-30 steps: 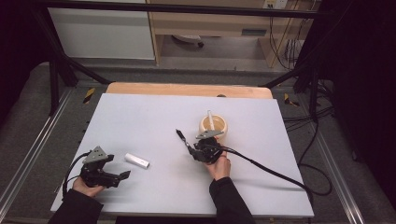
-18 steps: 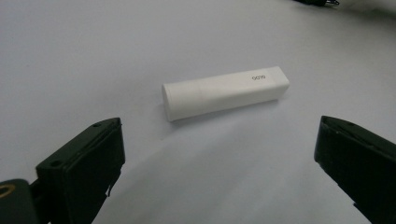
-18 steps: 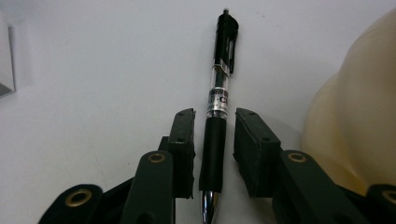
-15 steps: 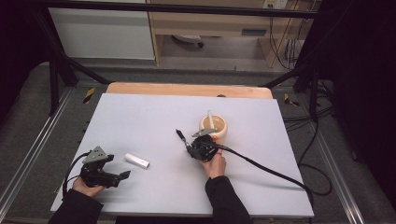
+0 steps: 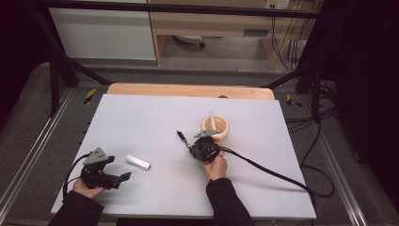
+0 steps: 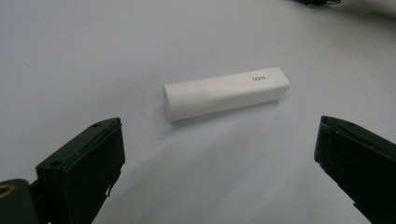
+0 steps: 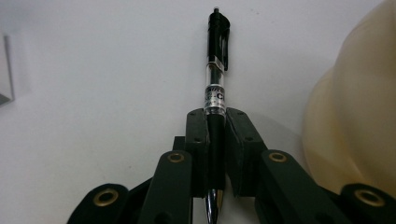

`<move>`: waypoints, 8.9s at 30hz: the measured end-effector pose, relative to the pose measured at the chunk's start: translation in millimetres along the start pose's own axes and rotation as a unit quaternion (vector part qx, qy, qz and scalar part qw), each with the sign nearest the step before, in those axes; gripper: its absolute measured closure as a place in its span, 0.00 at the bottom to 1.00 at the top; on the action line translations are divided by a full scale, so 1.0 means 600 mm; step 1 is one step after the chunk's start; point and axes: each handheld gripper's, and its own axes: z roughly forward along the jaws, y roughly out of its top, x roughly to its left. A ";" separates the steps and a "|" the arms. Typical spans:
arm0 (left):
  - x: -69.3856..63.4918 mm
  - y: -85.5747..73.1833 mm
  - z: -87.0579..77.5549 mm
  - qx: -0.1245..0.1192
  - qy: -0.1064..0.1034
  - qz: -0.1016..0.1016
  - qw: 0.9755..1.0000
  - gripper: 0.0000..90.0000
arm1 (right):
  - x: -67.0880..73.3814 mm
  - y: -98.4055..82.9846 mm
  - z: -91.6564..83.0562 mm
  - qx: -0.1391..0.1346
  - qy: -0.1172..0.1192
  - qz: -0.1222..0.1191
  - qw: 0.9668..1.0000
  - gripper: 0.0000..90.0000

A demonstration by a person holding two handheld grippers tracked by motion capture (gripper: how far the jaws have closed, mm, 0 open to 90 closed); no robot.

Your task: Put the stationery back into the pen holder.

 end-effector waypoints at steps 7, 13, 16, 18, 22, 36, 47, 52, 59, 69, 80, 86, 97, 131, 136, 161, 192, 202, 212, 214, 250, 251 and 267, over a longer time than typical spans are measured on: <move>-0.001 0.000 0.000 0.000 0.001 0.002 1.000 0.02 | 0.001 0.010 -0.023 -0.006 0.015 -0.010 1.000 0.90; -0.005 0.002 -0.001 0.000 0.000 0.010 1.000 0.02 | 0.002 0.018 -0.046 0.001 0.049 -0.022 0.999 0.89; -0.009 0.004 -0.002 0.000 -0.001 0.019 1.000 0.02 | 0.003 0.023 -0.061 0.004 0.069 -0.027 0.997 0.90; -0.012 0.006 -0.003 0.001 -0.003 0.027 1.000 0.02 | 0.003 0.026 -0.072 0.012 0.087 -0.029 0.996 0.90; -0.022 0.011 -0.004 -0.001 -0.008 0.045 0.999 0.02 | 0.004 0.029 -0.090 0.019 0.110 -0.035 0.993 0.90; -0.086 0.041 0.014 0.019 -0.020 0.151 0.988 0.04 | 0.015 0.012 -0.136 0.063 0.176 -0.059 0.980 0.89; -0.147 0.068 0.038 0.024 -0.016 0.259 0.965 0.08 | 0.005 -0.021 -0.161 0.071 0.195 -0.059 0.976 0.89; -0.169 0.078 0.051 0.029 -0.012 0.303 0.952 0.08 | 0.001 -0.029 -0.167 0.075 0.197 -0.061 0.976 0.89; -0.217 0.102 0.071 0.028 0.002 0.400 0.916 0.08 | 0.005 -0.032 -0.177 0.073 0.205 -0.068 0.974 0.89; -0.258 0.122 0.092 0.022 0.026 0.494 0.869 0.16 | 0.008 -0.033 -0.174 0.082 0.216 -0.074 0.970 0.89; -0.285 0.122 0.122 0.008 0.049 0.550 0.834 0.31 | 0.019 -0.018 -0.170 0.093 0.215 -0.080 0.969 0.89; -0.298 0.118 0.135 0.000 0.065 0.582 0.810 0.42 | 0.027 -0.009 -0.166 0.098 0.208 -0.079 0.970 0.89; -0.313 0.106 0.147 -0.019 0.091 0.620 0.779 0.70 | 0.033 -0.005 -0.164 0.098 0.203 -0.076 0.971 0.89; -0.301 0.103 0.146 -0.014 0.110 0.602 0.791 0.88 | 0.001 -0.020 -0.204 0.028 0.170 -0.061 0.983 0.50; -0.294 0.107 0.145 -0.005 0.103 0.572 0.814 0.88 | -0.026 -0.038 -0.214 -0.008 0.139 -0.054 0.989 0.29; -0.272 0.153 0.134 0.003 0.054 0.357 0.932 0.88 | -0.123 -0.126 -0.223 -0.040 0.068 -0.023 0.997 0.00; -0.274 0.270 0.136 -0.051 0.001 0.141 0.989 0.88 | -0.153 -0.165 -0.230 -0.023 0.054 -0.050 0.997 0.00; -0.277 0.315 0.147 -0.067 0.006 0.117 0.991 0.88 | -0.162 -0.168 -0.234 -0.021 0.046 -0.049 0.998 0.00; -0.280 0.354 0.174 -0.077 0.003 0.091 0.993 0.88 | -0.164 -0.169 -0.233 -0.017 0.045 -0.051 0.998 0.00; -0.278 0.361 0.178 -0.079 0.002 0.084 0.993 0.88 | -0.165 -0.169 -0.233 -0.016 0.045 -0.052 0.997 0.00; -0.257 0.432 0.276 -0.099 0.000 0.055 0.994 0.88 | -0.166 -0.170 -0.234 -0.019 0.047 -0.049 0.998 0.00; -0.256 0.431 0.279 -0.097 0.001 0.056 0.994 0.88 | -0.166 -0.170 -0.234 -0.019 0.046 -0.050 0.997 0.00; -0.251 0.401 0.328 -0.083 -0.017 0.060 0.995 0.88 | -0.167 -0.171 -0.234 -0.019 0.044 -0.049 0.998 0.00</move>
